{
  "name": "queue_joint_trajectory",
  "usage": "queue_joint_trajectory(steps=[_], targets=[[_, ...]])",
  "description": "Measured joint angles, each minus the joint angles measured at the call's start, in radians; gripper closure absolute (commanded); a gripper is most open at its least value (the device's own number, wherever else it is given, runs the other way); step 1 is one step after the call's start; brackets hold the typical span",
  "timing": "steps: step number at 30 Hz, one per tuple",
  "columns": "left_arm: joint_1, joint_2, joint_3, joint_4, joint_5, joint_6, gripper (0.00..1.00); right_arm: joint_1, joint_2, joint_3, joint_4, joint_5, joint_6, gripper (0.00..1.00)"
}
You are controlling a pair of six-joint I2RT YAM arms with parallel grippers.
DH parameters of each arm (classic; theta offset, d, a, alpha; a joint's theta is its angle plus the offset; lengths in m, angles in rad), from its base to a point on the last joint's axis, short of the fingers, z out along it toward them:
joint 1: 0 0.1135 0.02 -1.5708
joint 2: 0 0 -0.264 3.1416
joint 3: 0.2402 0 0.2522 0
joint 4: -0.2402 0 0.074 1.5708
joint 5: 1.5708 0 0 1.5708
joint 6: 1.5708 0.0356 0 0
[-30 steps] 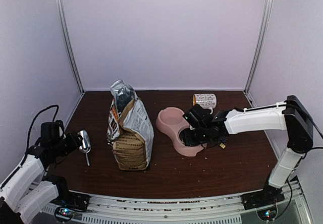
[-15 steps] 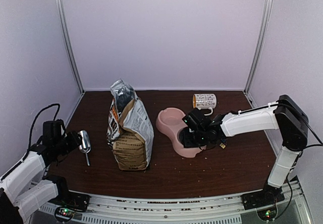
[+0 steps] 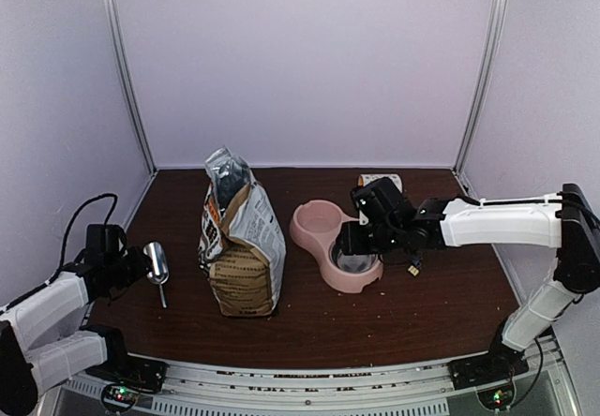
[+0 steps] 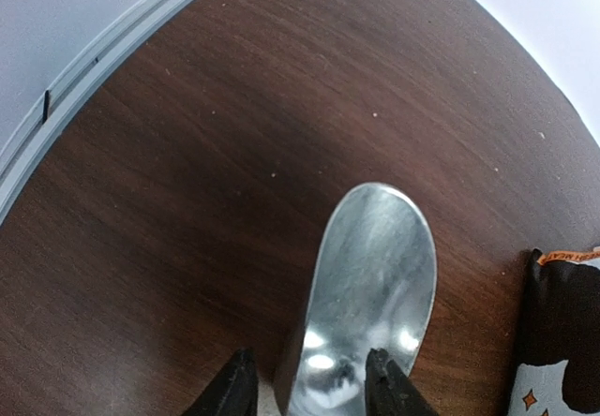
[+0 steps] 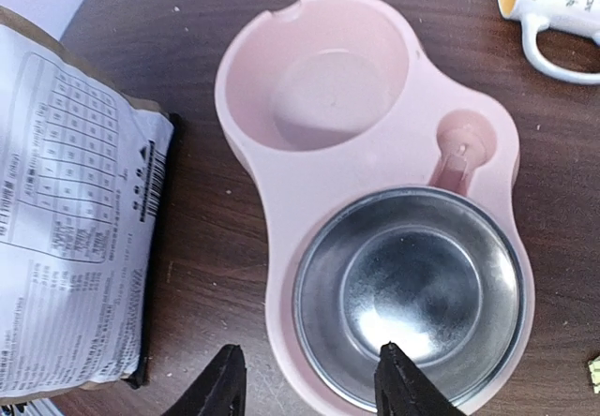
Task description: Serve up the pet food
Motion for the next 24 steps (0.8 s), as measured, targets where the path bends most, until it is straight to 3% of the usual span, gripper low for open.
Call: queue_joint_trajectory(steps=[10, 24], targets=[[0.024, 0.133, 0.007, 0.062, -0.003, 0.031, 0.68, 0.0, -0.156, -0.045, -0.013, 0.002, -0.001, 0.51], [0.04, 0.234, 0.007, 0.146, 0.02, 0.04, 0.95, 0.0, -0.251, -0.112, -0.013, 0.02, 0.005, 0.5]])
